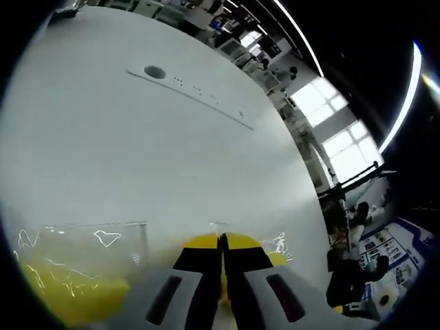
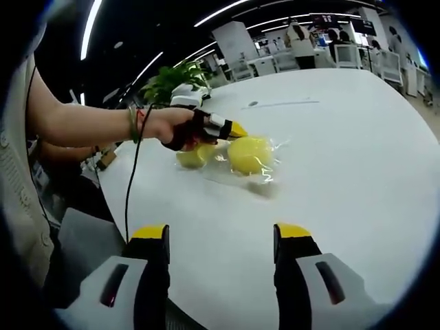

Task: Compare the silicone blocks by pressing each to a similar depth, holding the contact briefly, and releasing to observe deformation and rebound differences across the visible hardness samples.

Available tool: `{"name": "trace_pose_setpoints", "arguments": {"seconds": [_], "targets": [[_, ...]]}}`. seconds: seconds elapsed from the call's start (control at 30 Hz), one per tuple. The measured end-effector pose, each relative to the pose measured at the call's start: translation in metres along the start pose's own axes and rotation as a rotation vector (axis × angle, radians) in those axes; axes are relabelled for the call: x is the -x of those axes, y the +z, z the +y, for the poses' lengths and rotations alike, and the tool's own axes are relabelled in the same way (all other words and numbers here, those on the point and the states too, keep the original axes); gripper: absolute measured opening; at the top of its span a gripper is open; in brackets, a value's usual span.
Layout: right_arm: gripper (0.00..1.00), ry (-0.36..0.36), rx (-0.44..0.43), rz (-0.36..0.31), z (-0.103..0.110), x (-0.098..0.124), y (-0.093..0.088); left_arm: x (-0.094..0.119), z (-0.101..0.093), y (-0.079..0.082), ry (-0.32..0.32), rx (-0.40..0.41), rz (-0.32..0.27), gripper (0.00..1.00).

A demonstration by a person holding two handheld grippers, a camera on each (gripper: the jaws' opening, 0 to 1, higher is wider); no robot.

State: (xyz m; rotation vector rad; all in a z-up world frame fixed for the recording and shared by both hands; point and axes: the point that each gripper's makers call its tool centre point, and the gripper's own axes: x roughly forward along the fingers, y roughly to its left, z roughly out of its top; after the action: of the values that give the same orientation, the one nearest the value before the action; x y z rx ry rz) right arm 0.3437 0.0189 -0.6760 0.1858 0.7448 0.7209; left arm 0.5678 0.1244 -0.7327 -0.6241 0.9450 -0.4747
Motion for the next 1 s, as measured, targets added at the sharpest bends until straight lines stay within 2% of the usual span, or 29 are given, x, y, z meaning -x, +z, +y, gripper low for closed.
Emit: {"name": "trace_pose_setpoints", "arguments": {"seconds": [0.27, 0.53, 0.7, 1.0], "targets": [[0.57, -0.003, 0.006, -0.009, 0.0, 0.002, 0.003, 0.006, -0.005, 0.002, -0.023, 0.065, -0.017, 0.0], [0.57, -0.004, 0.016, -0.017, 0.002, 0.003, 0.007, 0.013, -0.015, 0.004, -0.05, 0.088, -0.038, 0.0], [0.57, 0.006, 0.036, -0.014, 0.007, 0.0, 0.01, 0.02, -0.028, 0.006, -0.072, 0.079, -0.053, 0.0], [0.56, 0.016, 0.071, -0.028, 0.015, 0.004, 0.019, 0.04, -0.062, 0.008, -0.136, -0.007, -0.069, 0.0]]}}
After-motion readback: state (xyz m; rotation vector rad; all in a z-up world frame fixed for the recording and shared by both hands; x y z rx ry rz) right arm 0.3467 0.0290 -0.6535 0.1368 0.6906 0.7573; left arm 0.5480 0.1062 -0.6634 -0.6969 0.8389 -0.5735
